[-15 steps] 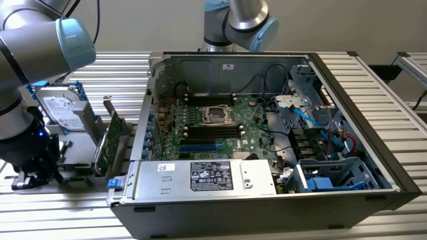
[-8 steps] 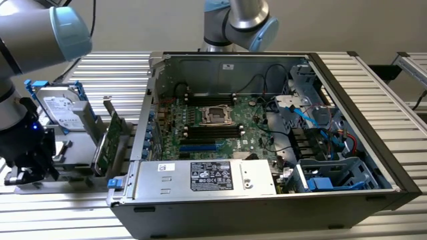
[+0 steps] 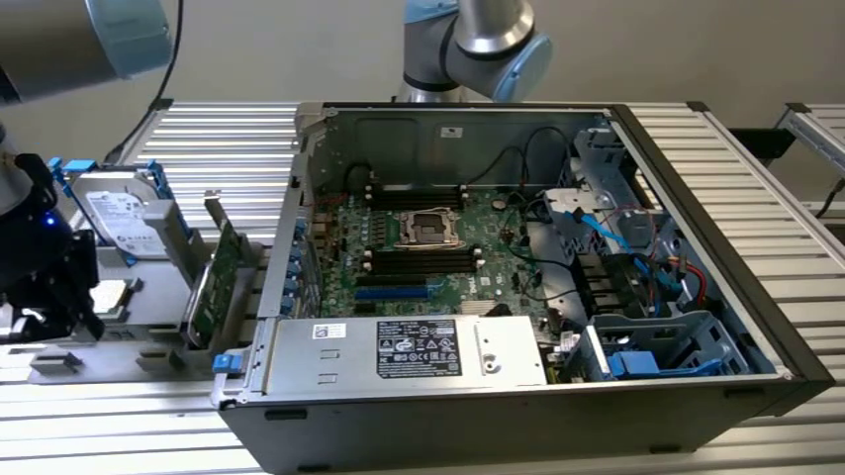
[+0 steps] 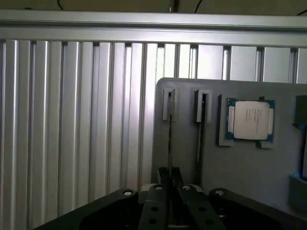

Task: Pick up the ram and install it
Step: 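Pick up the ram and move it above insertion slot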

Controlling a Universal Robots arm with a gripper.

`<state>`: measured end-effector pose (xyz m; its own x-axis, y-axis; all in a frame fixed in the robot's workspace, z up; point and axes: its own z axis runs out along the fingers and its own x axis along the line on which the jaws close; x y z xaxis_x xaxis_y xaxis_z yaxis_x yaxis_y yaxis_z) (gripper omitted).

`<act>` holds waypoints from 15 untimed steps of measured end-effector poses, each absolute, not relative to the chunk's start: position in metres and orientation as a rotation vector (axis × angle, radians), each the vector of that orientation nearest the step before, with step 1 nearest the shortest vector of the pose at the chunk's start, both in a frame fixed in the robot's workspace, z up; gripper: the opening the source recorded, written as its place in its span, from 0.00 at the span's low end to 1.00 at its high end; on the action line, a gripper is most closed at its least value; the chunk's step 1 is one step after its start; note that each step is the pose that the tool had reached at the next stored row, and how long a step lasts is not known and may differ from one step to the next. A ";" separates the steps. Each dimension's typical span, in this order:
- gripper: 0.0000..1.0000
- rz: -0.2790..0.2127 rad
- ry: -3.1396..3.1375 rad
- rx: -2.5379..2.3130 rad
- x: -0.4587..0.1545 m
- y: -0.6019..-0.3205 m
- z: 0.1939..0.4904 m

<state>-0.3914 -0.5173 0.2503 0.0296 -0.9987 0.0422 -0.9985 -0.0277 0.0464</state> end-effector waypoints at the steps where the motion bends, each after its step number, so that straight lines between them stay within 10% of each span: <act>1: 0.14 -0.003 -2.145 2.207 -0.390 -0.517 0.254; 15: 0.14 -0.001 -2.142 2.204 -0.363 -0.502 0.315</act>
<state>-0.3630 -0.5019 0.3155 0.0297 -0.9984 0.0473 -0.9984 -0.0274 0.0494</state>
